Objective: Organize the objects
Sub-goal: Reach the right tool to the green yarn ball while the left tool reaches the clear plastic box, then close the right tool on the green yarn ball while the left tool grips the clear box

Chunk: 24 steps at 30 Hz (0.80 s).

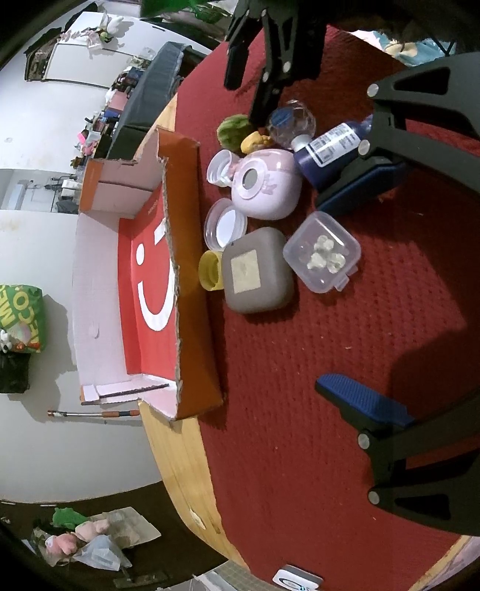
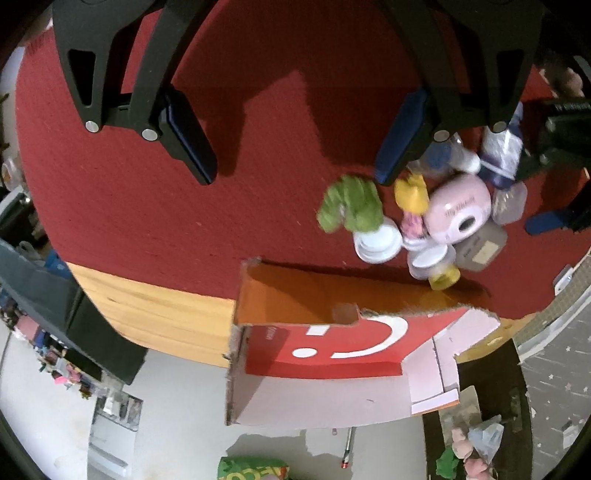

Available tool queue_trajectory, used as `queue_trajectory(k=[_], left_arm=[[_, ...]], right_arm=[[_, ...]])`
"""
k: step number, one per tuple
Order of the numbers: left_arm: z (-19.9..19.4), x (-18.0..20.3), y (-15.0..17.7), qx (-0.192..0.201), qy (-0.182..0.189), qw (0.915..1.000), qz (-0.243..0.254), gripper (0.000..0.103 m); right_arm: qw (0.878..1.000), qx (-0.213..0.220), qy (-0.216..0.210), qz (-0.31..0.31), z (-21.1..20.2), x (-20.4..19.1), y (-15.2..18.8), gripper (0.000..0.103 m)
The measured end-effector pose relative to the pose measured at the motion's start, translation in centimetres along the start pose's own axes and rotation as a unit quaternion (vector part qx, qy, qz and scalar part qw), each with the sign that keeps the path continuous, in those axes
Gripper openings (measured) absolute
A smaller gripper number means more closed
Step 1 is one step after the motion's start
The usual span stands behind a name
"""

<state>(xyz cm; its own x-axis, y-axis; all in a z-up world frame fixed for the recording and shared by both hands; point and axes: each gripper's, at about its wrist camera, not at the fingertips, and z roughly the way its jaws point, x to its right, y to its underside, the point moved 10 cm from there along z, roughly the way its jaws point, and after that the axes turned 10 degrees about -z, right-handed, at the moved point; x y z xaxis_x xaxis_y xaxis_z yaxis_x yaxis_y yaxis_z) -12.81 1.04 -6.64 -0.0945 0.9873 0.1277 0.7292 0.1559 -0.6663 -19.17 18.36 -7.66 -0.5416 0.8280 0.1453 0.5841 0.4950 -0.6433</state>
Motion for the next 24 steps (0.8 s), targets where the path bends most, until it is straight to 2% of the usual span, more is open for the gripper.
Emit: queue_trajectory(k=[2, 6, 9, 10, 11, 12, 14, 15, 24], left_arm=[[0.1, 0.1, -0.1, -0.001, 0.001, 1.0000, 0.001, 0.089], [0.0, 0.3, -0.1, -0.001, 0.007, 1.0000, 0.004, 0.083], [-0.1, 0.6, -0.1, 0.000, 0.012, 0.9999, 0.009, 0.079], [-0.1, 0.7, -0.1, 0.001, 0.014, 0.9998, 0.011, 0.075], [-0.2, 0.8, -0.1, 0.003, 0.016, 0.9998, 0.012, 0.073], [-0.3, 1.0, -0.1, 0.004, 0.020, 0.9997, 0.014, 0.066], [-0.5, 1.3, -0.1, 0.004, 0.026, 0.9995, 0.020, 0.049], [-0.6, 1.5, -0.1, 0.004, 0.031, 0.9992, 0.023, 0.044], [-0.9, 1.7, 0.2, 0.001, 0.038, 0.9991, 0.020, 0.043]], right_arm=[[1.000, -0.002, -0.010, -0.001, 0.4, -0.4, -0.5, 0.076], [1.000, -0.004, -0.025, 0.000, 1.1, -1.0, -1.1, 0.068], [1.000, -0.002, -0.031, 0.002, 1.2, -1.2, -1.4, 0.058], [0.999, -0.001, -0.033, 0.003, 1.2, -1.2, -1.4, 0.051], [0.999, 0.004, -0.039, 0.006, 1.1, -1.3, -1.5, 0.037], [0.999, 0.008, -0.048, 0.013, 1.0, -1.3, -1.5, 0.031], [0.998, 0.011, -0.057, 0.025, 0.9, -1.3, -1.6, 0.031], [0.998, 0.012, -0.058, 0.027, 0.8, -1.3, -1.5, 0.031], [0.997, 0.040, -0.063, 0.027, -1.8, -1.9, -1.9, 0.031]])
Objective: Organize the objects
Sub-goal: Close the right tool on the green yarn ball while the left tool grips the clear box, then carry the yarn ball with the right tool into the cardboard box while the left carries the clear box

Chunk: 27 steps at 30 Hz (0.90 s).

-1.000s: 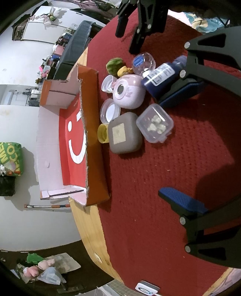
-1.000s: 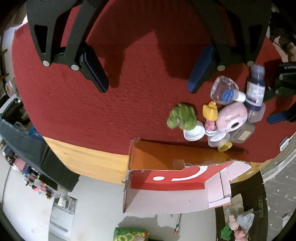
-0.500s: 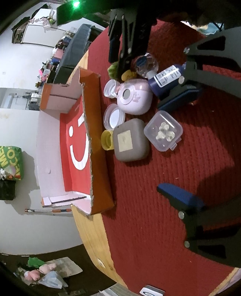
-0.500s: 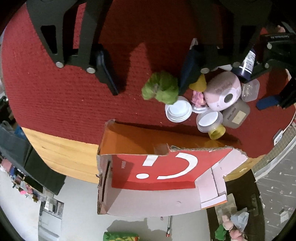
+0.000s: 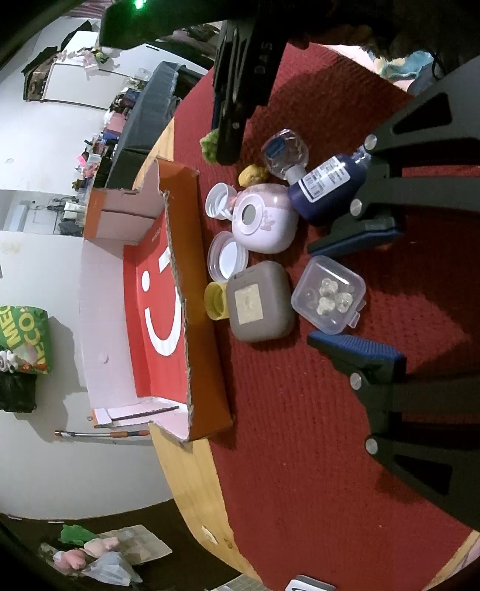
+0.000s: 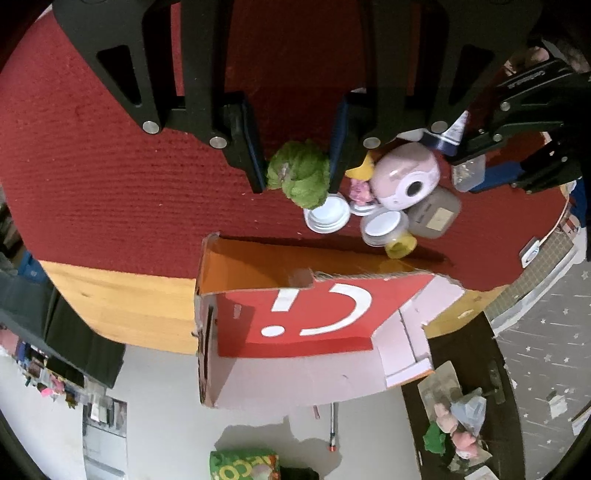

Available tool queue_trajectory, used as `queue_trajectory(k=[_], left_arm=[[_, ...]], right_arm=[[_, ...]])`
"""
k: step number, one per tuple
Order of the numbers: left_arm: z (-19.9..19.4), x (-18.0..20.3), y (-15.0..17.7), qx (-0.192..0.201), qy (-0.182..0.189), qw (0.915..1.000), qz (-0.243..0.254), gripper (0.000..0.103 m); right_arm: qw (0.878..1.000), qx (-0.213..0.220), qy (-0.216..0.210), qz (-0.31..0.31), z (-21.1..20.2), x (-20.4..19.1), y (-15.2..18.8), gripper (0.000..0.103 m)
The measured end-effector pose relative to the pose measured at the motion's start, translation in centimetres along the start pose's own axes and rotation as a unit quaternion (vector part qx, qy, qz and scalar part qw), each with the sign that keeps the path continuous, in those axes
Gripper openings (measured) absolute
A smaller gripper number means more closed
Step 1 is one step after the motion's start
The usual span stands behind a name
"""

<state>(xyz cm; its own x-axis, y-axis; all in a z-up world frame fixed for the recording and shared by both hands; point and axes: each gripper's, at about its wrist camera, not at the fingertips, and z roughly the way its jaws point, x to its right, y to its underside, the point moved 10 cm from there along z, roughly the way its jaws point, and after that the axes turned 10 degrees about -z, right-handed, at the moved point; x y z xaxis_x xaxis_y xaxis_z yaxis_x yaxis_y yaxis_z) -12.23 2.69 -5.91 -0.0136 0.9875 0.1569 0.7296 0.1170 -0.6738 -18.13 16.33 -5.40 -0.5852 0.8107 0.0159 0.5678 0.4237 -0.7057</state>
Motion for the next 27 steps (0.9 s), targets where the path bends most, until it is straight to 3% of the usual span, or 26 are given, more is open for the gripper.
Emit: queue_trajectory(k=[17, 27], left_arm=[[-0.9, -0.8, -1.2, 0.014, 0.002, 0.9999, -0.005, 0.043], [-1.0, -1.1, -2.8, 0.024, 0.003, 0.9997, -0.006, 0.043]], right_arm=[[0.999, 0.021, -0.019, -0.042, -1.4, -4.5, -0.8, 0.031], [0.999, 0.020, -0.029, -0.041, -1.2, -4.7, -1.2, 0.031]])
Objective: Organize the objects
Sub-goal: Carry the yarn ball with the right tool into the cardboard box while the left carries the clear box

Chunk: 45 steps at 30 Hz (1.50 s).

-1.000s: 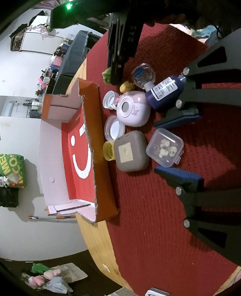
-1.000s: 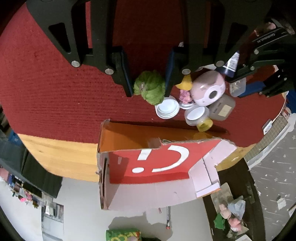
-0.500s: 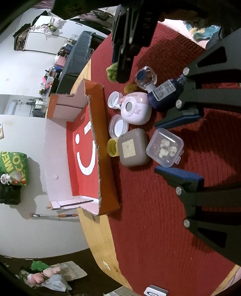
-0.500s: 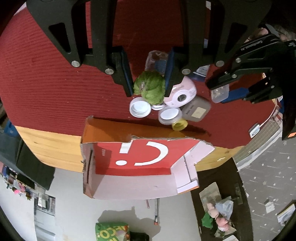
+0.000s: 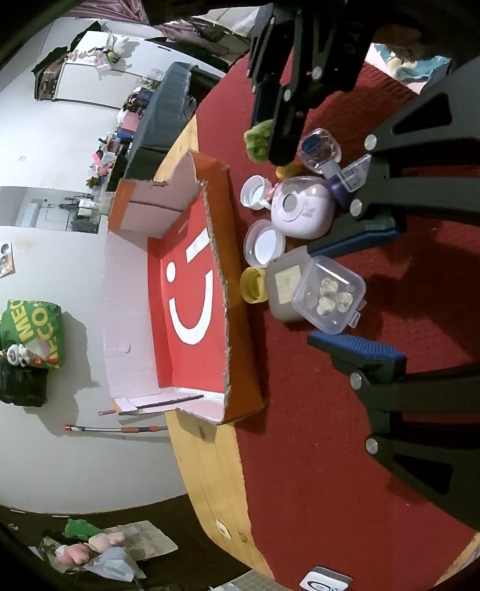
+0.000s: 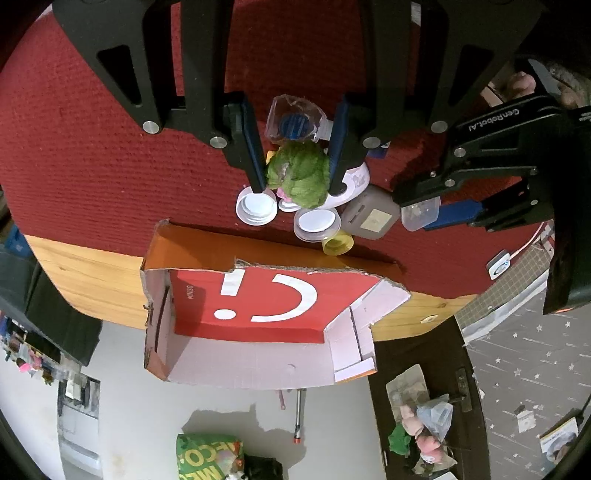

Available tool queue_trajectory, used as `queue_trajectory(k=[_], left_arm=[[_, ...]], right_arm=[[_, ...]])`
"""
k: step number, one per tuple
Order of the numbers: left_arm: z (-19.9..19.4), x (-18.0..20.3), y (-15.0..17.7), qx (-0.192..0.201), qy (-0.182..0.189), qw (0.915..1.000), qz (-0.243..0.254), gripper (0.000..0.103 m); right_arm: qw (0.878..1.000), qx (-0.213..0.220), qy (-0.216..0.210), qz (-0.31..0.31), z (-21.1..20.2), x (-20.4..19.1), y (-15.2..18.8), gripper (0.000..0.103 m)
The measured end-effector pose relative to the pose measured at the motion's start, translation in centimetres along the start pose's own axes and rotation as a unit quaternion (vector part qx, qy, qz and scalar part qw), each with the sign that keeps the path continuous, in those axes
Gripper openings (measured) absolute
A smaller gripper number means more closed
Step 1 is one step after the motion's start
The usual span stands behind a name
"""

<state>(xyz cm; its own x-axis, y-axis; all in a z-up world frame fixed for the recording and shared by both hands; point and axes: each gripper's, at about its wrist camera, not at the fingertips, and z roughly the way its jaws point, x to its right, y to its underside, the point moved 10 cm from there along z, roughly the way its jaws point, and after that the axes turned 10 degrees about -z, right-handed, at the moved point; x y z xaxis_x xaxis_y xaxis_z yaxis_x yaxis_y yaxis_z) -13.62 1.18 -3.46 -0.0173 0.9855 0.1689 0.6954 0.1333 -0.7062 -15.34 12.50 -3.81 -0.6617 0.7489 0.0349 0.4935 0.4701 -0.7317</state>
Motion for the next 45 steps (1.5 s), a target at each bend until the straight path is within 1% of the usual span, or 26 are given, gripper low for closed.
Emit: queue_trajectory(k=[10, 26, 37, 45], left_arm=[[0.7, -0.1, -1.4, -0.001, 0.003, 1.0000, -0.005, 0.043], [1.9, -0.3, -6.0, -0.002, 0.003, 1.0000, -0.009, 0.043], [3.7, 0.2, -8.6, -0.005, 0.001, 1.0000, -0.003, 0.043], [5.3, -0.3, -10.4, -0.018, 0.001, 0.9998, -0.006, 0.043]], right_arm=[[1.000, -0.002, -0.003, -0.001, 0.5, 0.4, -0.9, 0.031], [1.000, 0.006, -0.013, 0.005, 0.8, 1.6, -4.8, 0.031], [1.000, 0.000, -0.020, 0.014, 2.1, 3.0, -6.9, 0.031], [1.000, -0.011, -0.017, 0.020, 3.8, 4.5, -8.2, 0.031]])
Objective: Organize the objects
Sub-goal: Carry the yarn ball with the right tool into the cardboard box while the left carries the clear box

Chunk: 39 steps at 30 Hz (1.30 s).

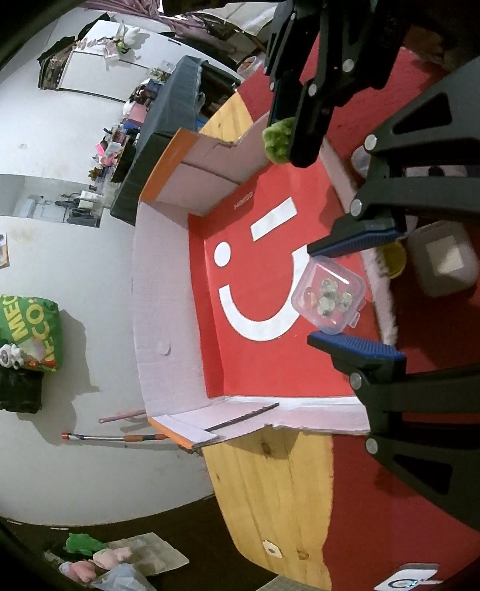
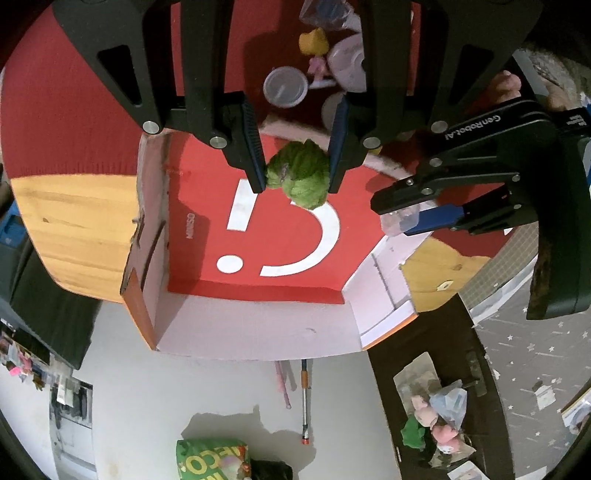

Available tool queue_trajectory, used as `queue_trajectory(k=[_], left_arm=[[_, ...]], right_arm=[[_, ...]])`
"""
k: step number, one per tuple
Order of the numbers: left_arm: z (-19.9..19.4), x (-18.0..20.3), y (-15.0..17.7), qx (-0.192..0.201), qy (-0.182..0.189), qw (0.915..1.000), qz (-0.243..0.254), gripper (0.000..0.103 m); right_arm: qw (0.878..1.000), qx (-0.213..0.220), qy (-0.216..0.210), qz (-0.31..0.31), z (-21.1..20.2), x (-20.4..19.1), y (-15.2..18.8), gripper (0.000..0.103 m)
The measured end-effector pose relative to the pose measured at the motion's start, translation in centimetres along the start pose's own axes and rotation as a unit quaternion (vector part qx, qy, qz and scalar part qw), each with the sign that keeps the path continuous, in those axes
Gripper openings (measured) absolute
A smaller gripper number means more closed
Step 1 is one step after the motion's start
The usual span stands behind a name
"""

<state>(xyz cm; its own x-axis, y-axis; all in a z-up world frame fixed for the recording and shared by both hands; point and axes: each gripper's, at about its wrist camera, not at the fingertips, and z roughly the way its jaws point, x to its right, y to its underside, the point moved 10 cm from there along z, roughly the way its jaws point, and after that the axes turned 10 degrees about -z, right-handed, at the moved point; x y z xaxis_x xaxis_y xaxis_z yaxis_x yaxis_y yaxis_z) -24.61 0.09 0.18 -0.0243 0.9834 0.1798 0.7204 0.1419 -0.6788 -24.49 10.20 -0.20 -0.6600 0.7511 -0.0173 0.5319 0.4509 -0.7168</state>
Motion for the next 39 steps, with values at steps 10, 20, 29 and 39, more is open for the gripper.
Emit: queue_trajectory(k=[10, 20, 29, 39], left_arm=[[2.5, -0.4, -2.5, -0.017, -0.002, 0.9999, -0.002, 0.043], [6.5, -1.5, -2.5, -0.054, -0.010, 0.9982, -0.023, 0.043], [9.0, -2.4, -1.3, -0.086, -0.021, 0.9954, -0.037, 0.043], [9.1, -2.4, -1.1, -0.084, -0.031, 0.9956, -0.029, 0.043]], right_arm=[[1.000, -0.019, 0.019, -0.002, 3.4, 2.4, -2.3, 0.031], [0.998, -0.060, 0.019, 0.016, 7.4, 4.1, -1.7, 0.031], [0.996, -0.088, 0.018, 0.024, 9.2, 4.8, -0.4, 0.031], [0.994, -0.105, 0.025, 0.019, 9.7, 5.4, 0.5, 0.031]])
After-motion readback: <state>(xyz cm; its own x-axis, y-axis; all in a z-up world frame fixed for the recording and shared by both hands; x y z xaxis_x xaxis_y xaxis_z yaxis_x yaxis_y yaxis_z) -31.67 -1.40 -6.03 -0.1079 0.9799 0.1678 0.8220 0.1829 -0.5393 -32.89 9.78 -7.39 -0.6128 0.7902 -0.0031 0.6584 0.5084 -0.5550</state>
